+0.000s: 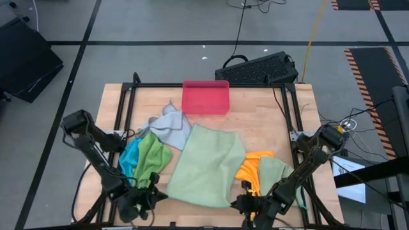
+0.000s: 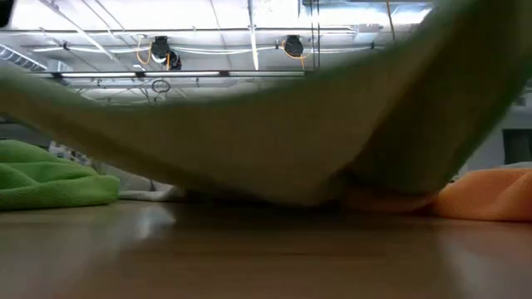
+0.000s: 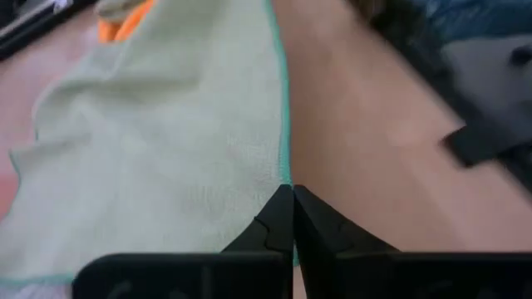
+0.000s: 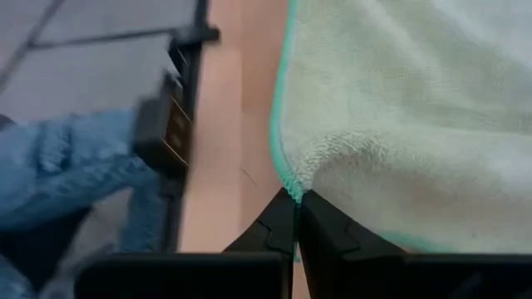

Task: Fold microfiber towels
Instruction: Fold the top light green towel

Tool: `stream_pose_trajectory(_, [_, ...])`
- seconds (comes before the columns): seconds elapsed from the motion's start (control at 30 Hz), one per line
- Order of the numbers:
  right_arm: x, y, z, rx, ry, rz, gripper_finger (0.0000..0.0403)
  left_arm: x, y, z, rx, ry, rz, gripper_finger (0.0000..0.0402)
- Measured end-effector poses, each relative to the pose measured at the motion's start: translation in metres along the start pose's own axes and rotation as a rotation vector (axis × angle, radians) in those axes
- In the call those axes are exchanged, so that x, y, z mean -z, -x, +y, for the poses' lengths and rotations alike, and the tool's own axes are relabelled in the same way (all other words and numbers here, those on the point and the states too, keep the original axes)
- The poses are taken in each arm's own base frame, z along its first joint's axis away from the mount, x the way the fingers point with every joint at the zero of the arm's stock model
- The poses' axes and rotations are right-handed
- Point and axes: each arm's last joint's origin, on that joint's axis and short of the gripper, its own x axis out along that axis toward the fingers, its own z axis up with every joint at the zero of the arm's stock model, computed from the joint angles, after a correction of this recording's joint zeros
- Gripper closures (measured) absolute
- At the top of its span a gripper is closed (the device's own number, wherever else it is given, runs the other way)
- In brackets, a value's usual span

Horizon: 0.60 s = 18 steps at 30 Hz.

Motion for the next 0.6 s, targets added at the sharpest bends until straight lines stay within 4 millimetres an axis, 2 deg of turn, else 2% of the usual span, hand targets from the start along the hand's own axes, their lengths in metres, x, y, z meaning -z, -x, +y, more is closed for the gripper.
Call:
stream_pose_trajectory(0.2, [-0.018,0.027,-0.004,-0.082,-0.051,0.029,0.0399,-0.012,0.034,0.006,0.067,0.013,-0.093,0.0397])
stream_pose_trajectory(0.3, [-0.025,0.039,-0.009,-0.091,-0.081,0.045,0.0399,-0.015,0.044,0.012,0.068,0.026,-0.112,0.0396])
stream_pose_trajectory(0.6, [-0.04,0.035,-0.032,0.049,-0.115,0.005,0.0399,-0.01,0.034,0.033,-0.096,0.014,-0.034,0.0396])
